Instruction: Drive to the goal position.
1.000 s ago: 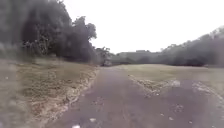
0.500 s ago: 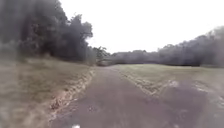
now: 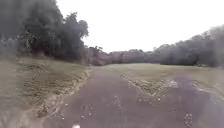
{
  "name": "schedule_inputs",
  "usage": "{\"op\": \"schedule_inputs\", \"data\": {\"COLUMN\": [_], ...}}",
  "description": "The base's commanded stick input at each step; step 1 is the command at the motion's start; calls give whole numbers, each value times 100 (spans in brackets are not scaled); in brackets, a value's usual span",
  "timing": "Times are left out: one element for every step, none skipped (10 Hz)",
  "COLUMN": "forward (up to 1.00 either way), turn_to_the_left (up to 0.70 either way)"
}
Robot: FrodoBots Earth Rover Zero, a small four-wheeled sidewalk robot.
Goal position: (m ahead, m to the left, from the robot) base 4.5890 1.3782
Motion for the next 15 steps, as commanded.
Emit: {"op": "schedule_inputs", "data": {"forward": [45, 45, 45, 45, 45, 45, 45, 45, 45, 45, 45, 45, 45, 45, 45], "turn_to_the_left": [27, 27, 27, 27, 9, 0, 0, 0, 0, 0, 0, 0, 0, 0, 0]}}
